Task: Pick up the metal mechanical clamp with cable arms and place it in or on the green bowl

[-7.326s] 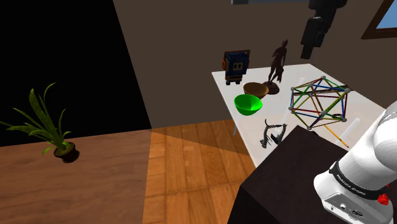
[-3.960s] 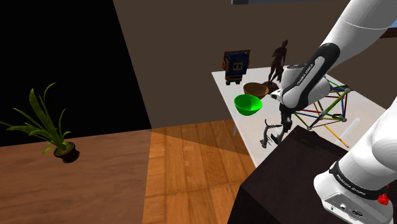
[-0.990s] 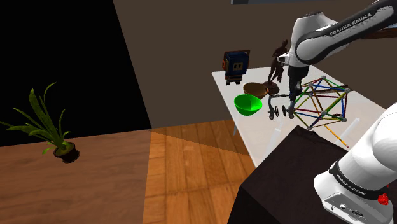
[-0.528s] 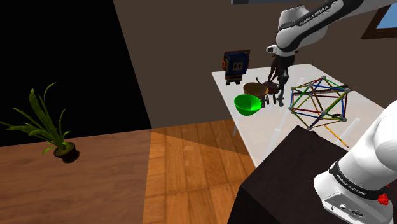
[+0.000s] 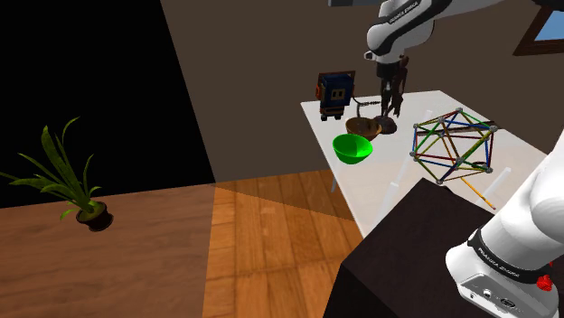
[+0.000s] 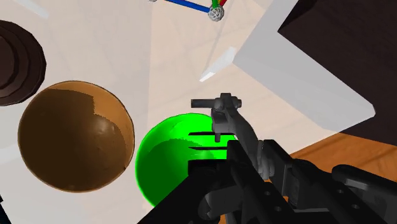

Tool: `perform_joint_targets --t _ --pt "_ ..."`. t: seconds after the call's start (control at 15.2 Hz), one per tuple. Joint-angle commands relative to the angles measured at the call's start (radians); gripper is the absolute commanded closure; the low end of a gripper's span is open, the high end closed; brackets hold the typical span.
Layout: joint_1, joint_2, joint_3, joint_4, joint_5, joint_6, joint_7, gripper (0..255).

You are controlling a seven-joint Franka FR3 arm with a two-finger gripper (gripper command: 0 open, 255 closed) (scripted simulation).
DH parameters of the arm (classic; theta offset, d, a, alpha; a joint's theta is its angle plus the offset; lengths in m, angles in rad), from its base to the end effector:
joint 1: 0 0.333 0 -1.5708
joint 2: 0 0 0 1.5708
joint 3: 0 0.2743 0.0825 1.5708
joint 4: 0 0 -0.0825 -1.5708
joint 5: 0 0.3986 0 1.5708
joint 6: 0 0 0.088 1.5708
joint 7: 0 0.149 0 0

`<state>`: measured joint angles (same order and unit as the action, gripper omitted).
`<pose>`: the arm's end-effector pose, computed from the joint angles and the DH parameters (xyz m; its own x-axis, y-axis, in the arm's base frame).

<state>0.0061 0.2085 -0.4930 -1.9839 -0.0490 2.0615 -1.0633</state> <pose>0.5095 -0.2753 0.2748 0.8083 0.5627 -0.1735 0.5671 -0.8232 -0.0278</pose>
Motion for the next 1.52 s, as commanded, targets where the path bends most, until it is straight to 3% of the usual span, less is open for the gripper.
perform_joint_targets --t 0.0,0.2,1.45 --pt "-0.016 0.085 0.008 0.109 0.043 -0.032 -0.025 255" --pt "-0.048 0.184 0.020 0.258 0.085 -0.089 -0.052 255" --pt "-0.073 0.314 0.054 0.177 0.141 0.115 -0.065 255"
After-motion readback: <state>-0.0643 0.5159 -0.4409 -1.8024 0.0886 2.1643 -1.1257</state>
